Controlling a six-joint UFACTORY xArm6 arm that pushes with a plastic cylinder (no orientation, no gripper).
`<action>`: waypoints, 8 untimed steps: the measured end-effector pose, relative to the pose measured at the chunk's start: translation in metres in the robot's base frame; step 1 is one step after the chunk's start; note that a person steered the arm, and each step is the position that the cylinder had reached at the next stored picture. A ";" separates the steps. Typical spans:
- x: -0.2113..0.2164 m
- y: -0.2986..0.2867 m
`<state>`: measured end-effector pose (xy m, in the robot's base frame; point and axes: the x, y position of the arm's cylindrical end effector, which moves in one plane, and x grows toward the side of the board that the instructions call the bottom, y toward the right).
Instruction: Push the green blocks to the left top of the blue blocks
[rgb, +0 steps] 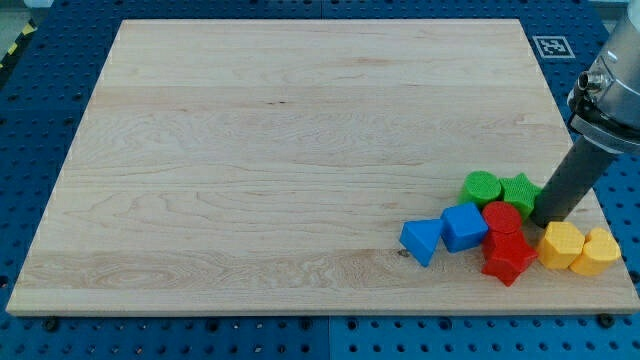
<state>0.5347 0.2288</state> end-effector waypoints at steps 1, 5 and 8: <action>-0.014 -0.002; -0.036 -0.063; -0.036 -0.119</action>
<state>0.4982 0.1099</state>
